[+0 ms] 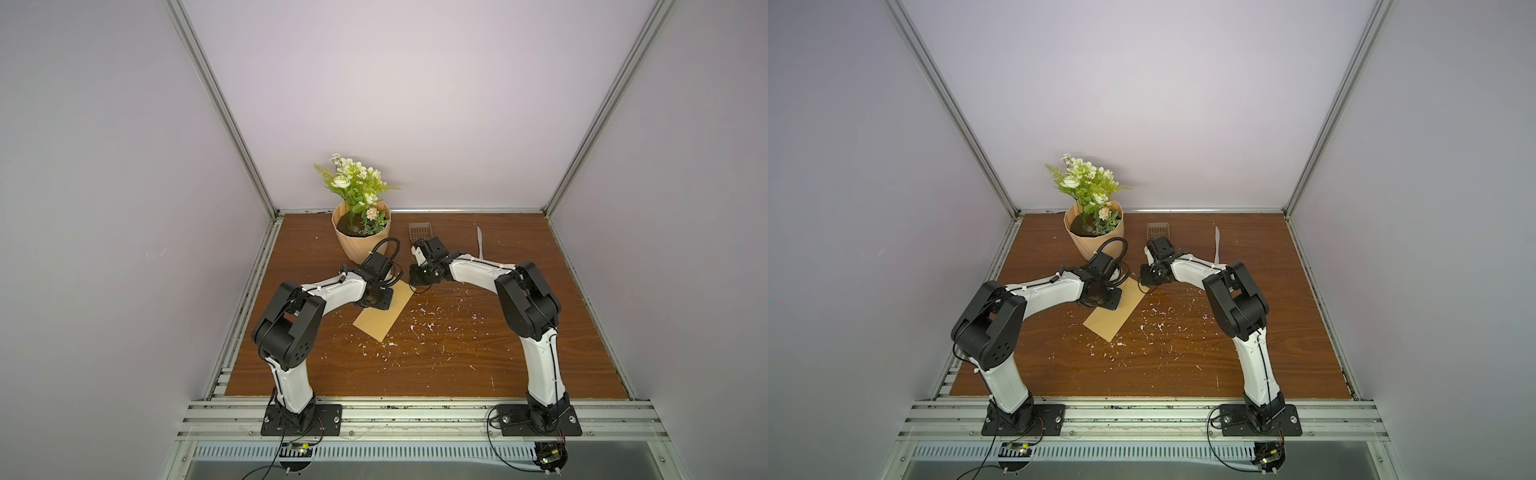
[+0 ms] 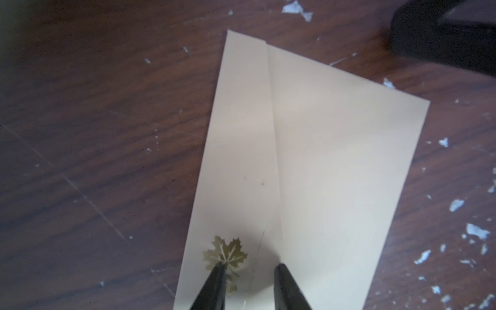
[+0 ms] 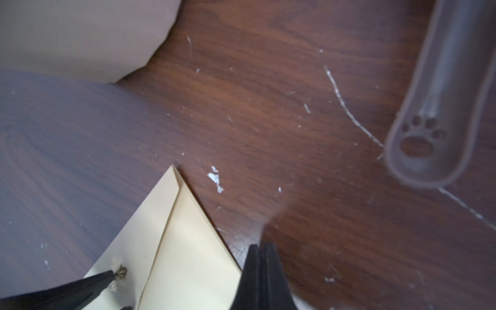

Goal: Fold the letter paper in half and place it into the envelope
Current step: Move the envelope to the center of the board.

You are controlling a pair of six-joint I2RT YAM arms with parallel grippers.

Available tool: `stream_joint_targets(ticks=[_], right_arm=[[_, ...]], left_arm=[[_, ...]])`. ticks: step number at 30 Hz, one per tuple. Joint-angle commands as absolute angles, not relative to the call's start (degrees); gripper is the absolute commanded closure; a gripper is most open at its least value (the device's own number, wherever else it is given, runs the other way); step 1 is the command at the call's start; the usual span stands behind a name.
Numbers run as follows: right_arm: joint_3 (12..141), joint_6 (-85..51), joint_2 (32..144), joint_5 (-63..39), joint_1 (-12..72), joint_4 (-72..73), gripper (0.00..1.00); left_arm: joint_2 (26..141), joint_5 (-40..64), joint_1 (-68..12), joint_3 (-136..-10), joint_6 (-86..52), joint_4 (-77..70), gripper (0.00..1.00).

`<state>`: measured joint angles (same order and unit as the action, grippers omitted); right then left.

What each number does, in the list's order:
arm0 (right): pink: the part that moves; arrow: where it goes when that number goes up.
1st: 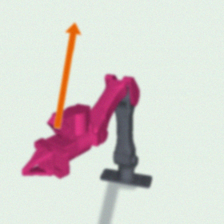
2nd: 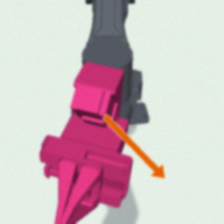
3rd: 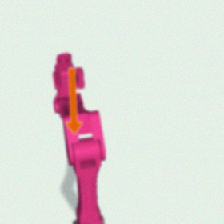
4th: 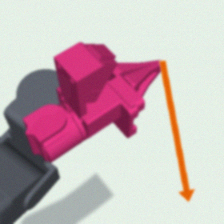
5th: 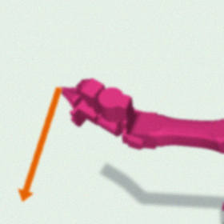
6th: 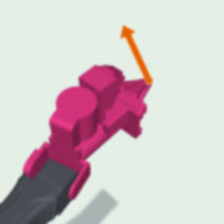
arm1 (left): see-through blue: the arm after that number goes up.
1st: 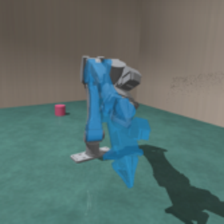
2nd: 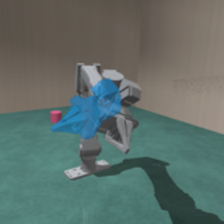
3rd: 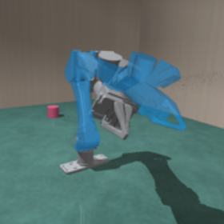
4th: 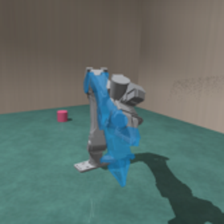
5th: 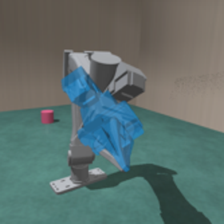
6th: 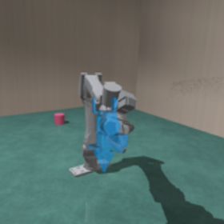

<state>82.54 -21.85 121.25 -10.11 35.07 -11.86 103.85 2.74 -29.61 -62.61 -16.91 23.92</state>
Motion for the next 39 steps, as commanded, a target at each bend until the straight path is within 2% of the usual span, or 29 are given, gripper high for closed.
stream_joint_targets(ticks=[1,7,14,28,35,39], right_arm=[[76.9,-21.2,119.9,-14.0,37.9,-15.6,1.0],[67.3,-23.1,114.4,-15.6,42.1,-12.1,1.0],[58.8,-25.5,109.2,-15.8,42.9,-9.7,1.0],[56.6,-25.1,105.1,-13.3,42.8,-12.0,1.0],[60.6,-21.9,103.4,-8.7,42.3,-16.1,1.0],[64.0,-19.8,101.6,-7.7,41.6,-19.0,0.84]], left_arm=[[108.5,1.7,-29.8,-61.4,-16.0,32.8,0.67],[110.3,1.6,-29.9,-64.8,-15.2,32.9,0.66],[112.1,2.1,-30.1,-67.7,-14.8,32.9,0.65],[115.1,2.8,-31.5,-72.0,-14.3,33.2,0.65],[114.0,2.8,-31.5,-72.1,-14.1,33.9,0.63],[113.2,3.0,-31.5,-72.6,-14.1,34.8,0.59]])
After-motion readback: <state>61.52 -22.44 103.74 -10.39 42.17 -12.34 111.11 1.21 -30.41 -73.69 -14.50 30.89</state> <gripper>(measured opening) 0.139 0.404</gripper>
